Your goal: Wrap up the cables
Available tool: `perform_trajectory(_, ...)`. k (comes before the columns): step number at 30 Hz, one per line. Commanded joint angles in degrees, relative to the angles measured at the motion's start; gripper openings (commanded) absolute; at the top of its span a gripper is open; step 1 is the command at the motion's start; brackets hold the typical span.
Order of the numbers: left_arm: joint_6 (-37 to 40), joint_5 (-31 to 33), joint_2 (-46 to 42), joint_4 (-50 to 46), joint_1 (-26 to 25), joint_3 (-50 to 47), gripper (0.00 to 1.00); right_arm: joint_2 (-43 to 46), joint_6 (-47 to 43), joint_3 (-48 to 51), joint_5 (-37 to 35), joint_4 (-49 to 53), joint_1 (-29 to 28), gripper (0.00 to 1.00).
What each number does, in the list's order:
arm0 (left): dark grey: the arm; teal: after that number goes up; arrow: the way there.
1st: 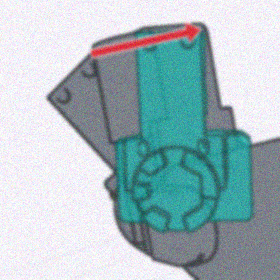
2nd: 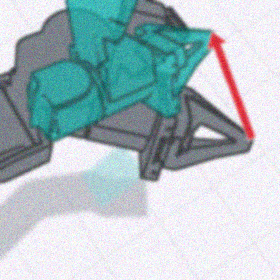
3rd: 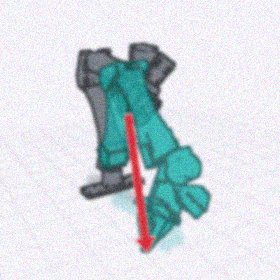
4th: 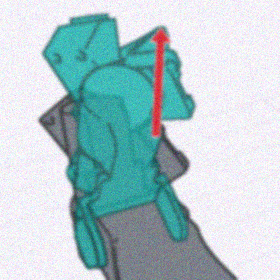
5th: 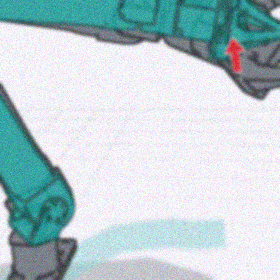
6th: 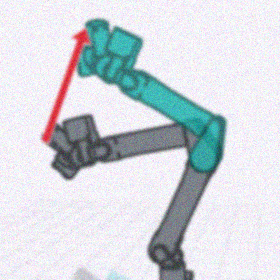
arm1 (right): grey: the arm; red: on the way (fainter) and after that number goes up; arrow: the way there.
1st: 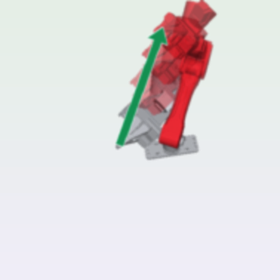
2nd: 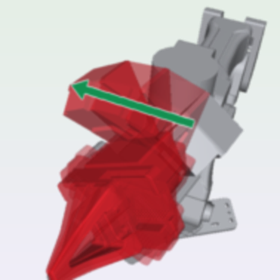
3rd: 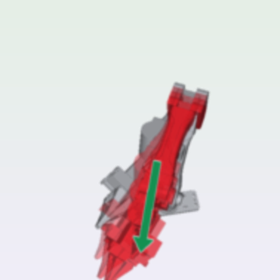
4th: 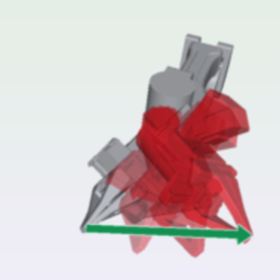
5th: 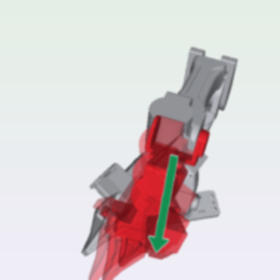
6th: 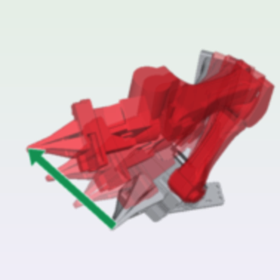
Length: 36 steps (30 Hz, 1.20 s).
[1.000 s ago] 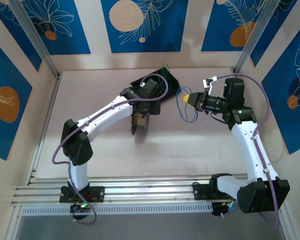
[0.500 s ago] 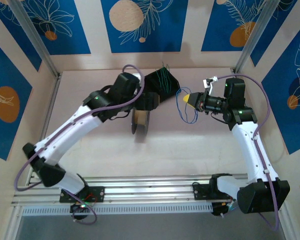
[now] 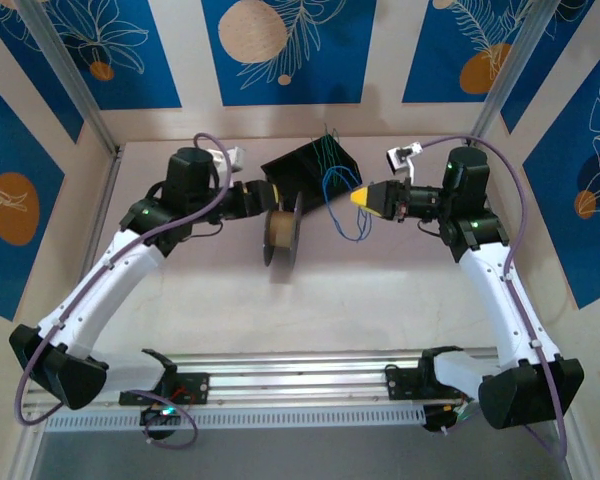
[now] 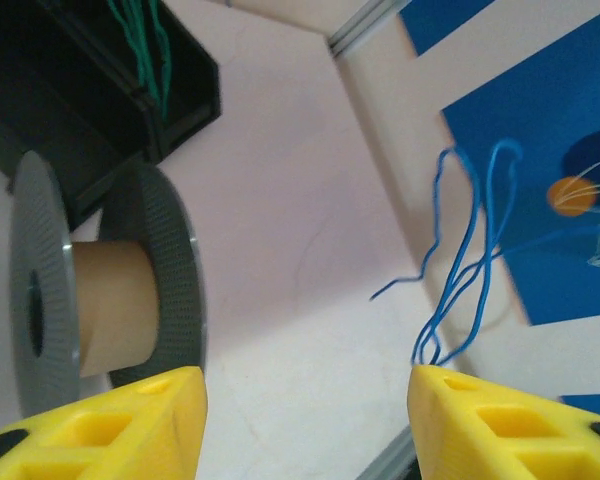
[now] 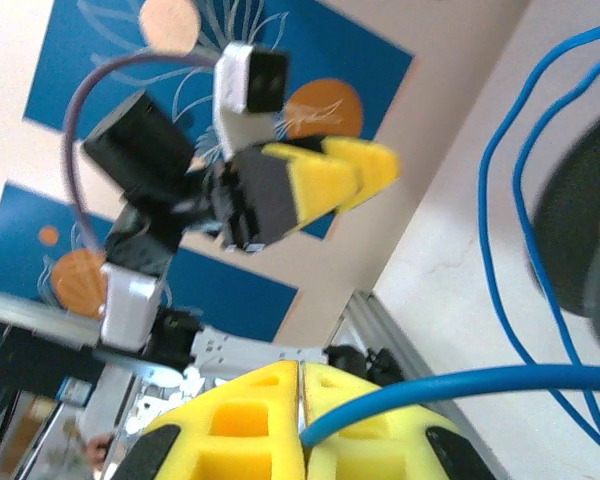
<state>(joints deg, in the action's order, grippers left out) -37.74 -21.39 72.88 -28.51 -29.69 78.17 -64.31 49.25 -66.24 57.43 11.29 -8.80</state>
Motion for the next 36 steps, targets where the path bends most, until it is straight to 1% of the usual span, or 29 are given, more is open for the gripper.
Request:
perform_trajectory(1,-2.49,-9.57,-0.2,6.3,1.36,-0.22,0.55,-0.52,-0.44,-4.56,4.6,-2.85,-3.8,0.0)
perform_trajectory(2,-2.46,-10.06,0.62,6.61,1.6,-0.06,0.55,-0.98,-0.77,-5.35,4.79,-2.79,-4.77,0.0)
perform_trajectory(5,-3.6,-13.76,3.74,9.64,1.66,0.54,0.64,-2.72,-2.48,-7.44,5.46,-2.12,-7.57,0.0)
perform_trajectory(7,-4.74,-16.39,6.51,9.99,1.66,2.45,0.65,-3.72,-5.09,-8.84,5.63,-0.21,-9.12,0.0)
perform_trajectory(10,-6.65,-18.19,7.71,12.74,1.75,3.04,0.66,-4.88,-8.93,-10.64,5.83,3.06,-10.99,0.0)
perform_trajectory(15,-10.68,-21.28,8.63,17.47,1.76,2.16,0.66,-6.06,-11.28,-11.53,5.5,4.76,-12.37,0.0)
perform_trajectory(20,-15.6,-23.8,8.59,24.88,1.74,-1.81,0.6,-6.93,-11.64,-12.23,5.18,5.57,-12.84,0.0)
perform_trajectory(24,-22.16,-26.73,9.03,34.61,1.7,-5.71,0.49,-6.97,-11.4,-12.28,4.65,5.5,-13.06,0.0)
perform_trajectory(27,-24.48,-26.66,8.9,38.0,1.57,-7.7,0.42,-7.1,-10.57,-12.32,4.03,5.05,-12.83,0.0)
perform_trajectory(31,-22.58,-23.99,8.76,36.25,1.43,-8.54,0.41,-7.35,-7.3,-11.58,3.67,2.45,-12.89,0.0)
perform_trajectory(36,-25.72,-23.65,10.7,43.88,-0.12,-10.14,0.4,-8.14,-0.74,-9.97,3.13,-3.19,-12.99,0.0)
